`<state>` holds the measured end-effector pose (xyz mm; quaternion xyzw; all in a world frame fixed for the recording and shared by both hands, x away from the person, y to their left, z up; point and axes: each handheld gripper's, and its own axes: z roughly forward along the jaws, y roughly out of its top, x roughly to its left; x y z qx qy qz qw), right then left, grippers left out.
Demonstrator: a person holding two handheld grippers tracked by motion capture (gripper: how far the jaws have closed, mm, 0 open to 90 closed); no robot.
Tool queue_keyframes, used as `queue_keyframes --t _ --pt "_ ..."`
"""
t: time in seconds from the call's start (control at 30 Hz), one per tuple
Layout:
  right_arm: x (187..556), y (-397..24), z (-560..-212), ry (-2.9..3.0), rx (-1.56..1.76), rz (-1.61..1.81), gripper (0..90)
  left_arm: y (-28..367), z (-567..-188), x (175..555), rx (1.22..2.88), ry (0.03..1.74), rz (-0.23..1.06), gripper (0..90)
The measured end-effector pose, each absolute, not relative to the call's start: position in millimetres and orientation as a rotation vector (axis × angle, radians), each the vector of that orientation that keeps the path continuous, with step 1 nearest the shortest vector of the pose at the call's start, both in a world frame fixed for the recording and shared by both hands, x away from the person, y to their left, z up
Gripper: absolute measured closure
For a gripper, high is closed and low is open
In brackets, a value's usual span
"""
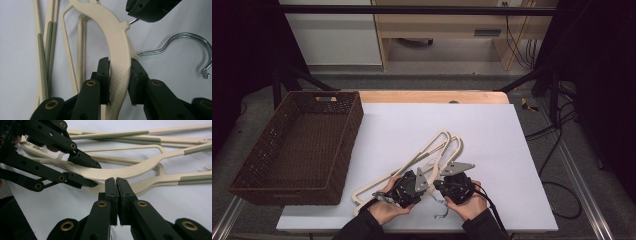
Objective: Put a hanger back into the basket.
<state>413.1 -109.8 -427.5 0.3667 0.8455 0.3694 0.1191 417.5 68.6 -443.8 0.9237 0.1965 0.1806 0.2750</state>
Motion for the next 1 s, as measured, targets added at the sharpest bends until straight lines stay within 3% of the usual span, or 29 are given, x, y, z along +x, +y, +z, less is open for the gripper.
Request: queue_keyframes --t 0.03,0.1,0.23,0.3,0.43,0.77,1.0 --pt "412.4 -112.9 -423.5 2.458 1.079 1.134 78.7 69.7 -443.1 417.6 2.469 0.529 0.499 74.5" --pt "412.1 -114.7 -421.2 2.449 1.080 1.157 76.9 70.9 -441.3 418.0 2.474 0.530 0.490 75.0" --pt "410.3 -137.2 -401.1 2.303 1.090 1.323 62.2 77.4 -434.0 418.9 2.442 0.543 0.492 75.5" --pt "410.5 -143.9 -397.4 2.262 1.093 1.347 60.8 79.5 -431.6 419.4 2.435 0.544 0.494 75.7" --pt "411.8 -176.2 -386.8 2.106 1.165 1.379 49.6 88.7 -421.7 420.6 2.413 0.570 0.512 76.8" --pt "420.3 -208.5 -395.3 2.024 1.180 1.407 25.1 115.7 -403.5 427.3 2.329 0.672 0.540 80.0" --pt "424.7 -209.8 -406.1 2.019 1.181 1.355 15.6 137.4 -392.8 435.0 2.290 0.745 0.574 82.8"
